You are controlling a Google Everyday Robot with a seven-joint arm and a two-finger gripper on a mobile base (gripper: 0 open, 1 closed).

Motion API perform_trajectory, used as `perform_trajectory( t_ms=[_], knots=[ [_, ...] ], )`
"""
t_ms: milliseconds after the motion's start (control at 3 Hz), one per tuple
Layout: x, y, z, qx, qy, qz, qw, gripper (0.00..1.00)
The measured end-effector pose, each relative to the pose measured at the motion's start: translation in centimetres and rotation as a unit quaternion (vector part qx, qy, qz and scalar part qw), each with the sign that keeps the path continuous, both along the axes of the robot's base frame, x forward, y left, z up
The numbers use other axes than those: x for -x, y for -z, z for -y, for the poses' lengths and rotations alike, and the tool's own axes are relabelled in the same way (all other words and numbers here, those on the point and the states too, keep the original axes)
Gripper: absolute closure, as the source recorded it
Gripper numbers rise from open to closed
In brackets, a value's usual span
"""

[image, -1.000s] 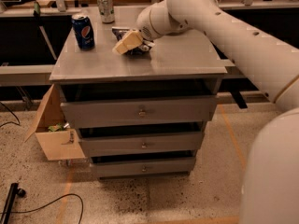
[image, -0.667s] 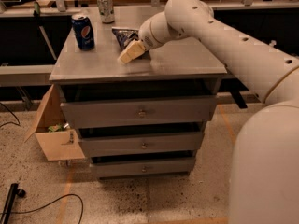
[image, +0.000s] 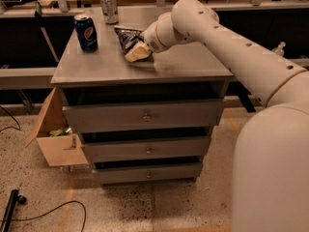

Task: Pick blue chip bag

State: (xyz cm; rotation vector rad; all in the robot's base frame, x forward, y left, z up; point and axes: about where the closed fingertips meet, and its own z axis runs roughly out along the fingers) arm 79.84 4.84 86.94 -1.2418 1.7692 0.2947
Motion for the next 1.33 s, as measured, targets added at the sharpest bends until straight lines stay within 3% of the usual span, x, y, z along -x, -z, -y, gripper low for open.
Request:
perform_trajectory(
  t_ms=[333,667,1000,1333],
  knots=[
    [0.7,-1.1,0.4,-0.014,-0.009,0.018,0.9997,0.61],
    [3.2,-3.7,2.0,-0.060,-0.012,0.048,0.9970,0.85],
    [6.6,-6.9,4.4,-0.125,-0.006,0.085,0.9885,1.00],
    [9.9,-11.0,7.9,-0.181,0.008,0.130,0.9749,1.00]
  ],
)
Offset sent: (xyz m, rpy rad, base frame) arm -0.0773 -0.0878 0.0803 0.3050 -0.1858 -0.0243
